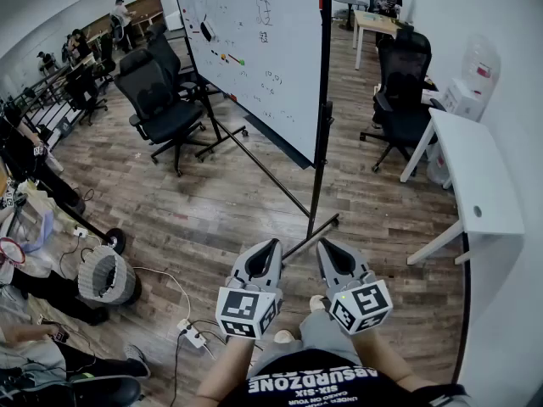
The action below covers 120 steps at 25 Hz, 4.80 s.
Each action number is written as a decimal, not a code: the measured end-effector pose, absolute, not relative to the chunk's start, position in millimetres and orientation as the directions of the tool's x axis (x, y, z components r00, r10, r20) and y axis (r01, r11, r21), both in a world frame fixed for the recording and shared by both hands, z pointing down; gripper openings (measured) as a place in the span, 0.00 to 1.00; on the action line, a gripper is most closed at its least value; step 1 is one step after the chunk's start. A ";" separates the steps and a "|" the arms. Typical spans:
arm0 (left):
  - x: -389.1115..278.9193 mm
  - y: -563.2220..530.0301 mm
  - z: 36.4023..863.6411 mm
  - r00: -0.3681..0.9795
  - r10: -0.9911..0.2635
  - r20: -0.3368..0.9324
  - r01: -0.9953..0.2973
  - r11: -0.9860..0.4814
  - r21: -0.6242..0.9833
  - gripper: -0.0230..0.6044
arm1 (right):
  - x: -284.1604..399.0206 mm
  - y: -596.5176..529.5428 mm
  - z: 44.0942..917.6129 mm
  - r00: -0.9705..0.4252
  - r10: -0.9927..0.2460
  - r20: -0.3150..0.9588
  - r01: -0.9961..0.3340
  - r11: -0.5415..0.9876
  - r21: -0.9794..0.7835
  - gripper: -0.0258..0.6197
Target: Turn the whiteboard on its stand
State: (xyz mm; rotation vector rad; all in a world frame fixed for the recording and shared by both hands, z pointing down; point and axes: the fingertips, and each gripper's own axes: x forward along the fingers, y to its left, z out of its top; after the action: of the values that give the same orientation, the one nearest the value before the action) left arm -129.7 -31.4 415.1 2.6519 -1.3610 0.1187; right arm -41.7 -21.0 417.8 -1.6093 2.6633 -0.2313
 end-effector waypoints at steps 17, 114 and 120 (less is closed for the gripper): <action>-126.6 -53.0 418.8 0.585 -0.799 0.141 -0.811 -0.573 0.121 0.05 | -38.6 -38.6 412.6 -0.480 -0.877 0.037 -0.873 0.473 -0.123 0.04; -114.6 -352.8 435.3 0.501 -0.844 0.190 -0.865 -0.488 0.116 0.05 | 41.0 -461.9 407.2 -0.442 -0.885 0.145 -0.892 0.451 0.033 0.44; -114.9 -352.8 437.2 0.497 -0.845 0.197 -0.868 -0.482 0.122 0.05 | 44.4 -465.0 410.2 -0.430 -0.893 0.132 -0.897 0.440 0.051 0.30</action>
State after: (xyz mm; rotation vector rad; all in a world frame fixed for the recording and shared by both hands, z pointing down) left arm -114.9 -352.8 437.2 2.5355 -1.4709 0.1619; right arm 44.4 -465.0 410.2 -1.7408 2.7813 -0.0444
